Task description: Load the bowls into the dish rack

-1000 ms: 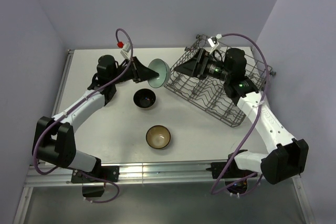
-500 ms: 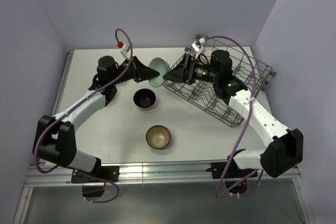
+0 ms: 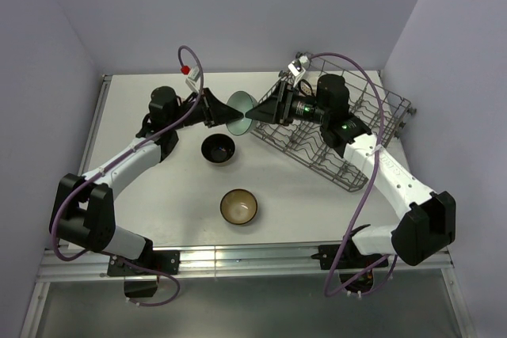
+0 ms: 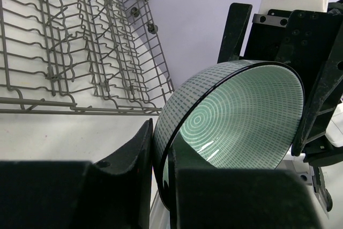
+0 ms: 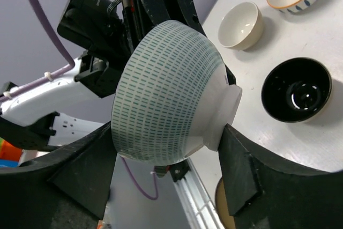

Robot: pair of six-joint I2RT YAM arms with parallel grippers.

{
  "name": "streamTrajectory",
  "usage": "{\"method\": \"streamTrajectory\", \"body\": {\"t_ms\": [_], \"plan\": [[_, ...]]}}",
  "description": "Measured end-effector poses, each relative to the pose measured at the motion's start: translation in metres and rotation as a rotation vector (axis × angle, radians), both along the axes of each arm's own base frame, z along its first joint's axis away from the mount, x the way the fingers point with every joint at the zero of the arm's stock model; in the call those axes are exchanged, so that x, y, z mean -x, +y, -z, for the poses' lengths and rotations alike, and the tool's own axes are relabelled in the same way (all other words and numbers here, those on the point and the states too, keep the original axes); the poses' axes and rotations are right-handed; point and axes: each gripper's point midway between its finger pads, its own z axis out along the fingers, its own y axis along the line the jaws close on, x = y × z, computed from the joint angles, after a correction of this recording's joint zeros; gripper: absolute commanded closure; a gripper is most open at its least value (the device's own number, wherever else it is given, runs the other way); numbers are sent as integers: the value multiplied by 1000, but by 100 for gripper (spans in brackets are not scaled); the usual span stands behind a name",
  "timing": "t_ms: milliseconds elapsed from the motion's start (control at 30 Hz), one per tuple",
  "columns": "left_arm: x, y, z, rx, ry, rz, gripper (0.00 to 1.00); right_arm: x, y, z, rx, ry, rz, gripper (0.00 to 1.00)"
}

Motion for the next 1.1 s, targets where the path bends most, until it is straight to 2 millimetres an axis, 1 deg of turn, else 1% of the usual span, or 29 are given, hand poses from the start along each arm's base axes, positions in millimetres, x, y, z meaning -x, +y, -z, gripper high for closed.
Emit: {"method": "streamTrajectory", "body": {"t_ms": [33,67,133,167,200,233,267,300,367,400,433,500,533,633,800,933,1000,1033,1100], "plan": [[0,0,-1,1,-5,0,100,0,0,0,-3,11,1,34],[0,0,-1,1,-6,-2,100,0,1,0,-6,13,1,42],[-1,0,-1,2,-7,-2,100,0,1,0,-6,14,-1,51],[-1,0,-1,1,-7,-2,100,0,1,0,-7,13,-1,60],[-1,0,-1,1,-8,-2,99,0,1,0,-6,12,-2,65],[-1,0,-1,0,-8,-2,97,1,1,0,-5,13,-3,70],[-1,0,0,-2,-8,-2,97,1,1,1,-4,13,-6,81],[-1,0,1,-5,-8,-2,96,1,1,2,-3,15,-9,87],[-1,1,3,-10,-3,-3,87,0,2,3,-1,22,-15,100],[-1,1,3,-12,-2,-4,81,0,2,4,0,24,-18,100],[-1,1,4,-14,0,-5,73,0,3,4,2,28,-24,100],[-1,2,5,-17,0,-4,65,0,4,4,7,25,-34,100],[-1,1,5,-19,-1,-1,56,0,4,6,11,29,-40,100],[1,0,6,-27,-4,9,45,2,3,11,30,43,-46,100],[1,1,9,-51,-5,11,35,-2,-3,16,63,48,-25,100],[-2,6,15,-83,9,0,27,-15,-15,15,109,20,27,100],[-6,12,18,-102,12,-12,11,-25,-22,12,149,-18,59,100],[-8,17,20,-112,18,-21,5,-31,-26,10,175,-38,82,100],[-14,27,22,-134,16,-46,3,-44,-33,9,237,-87,127,100]]}}
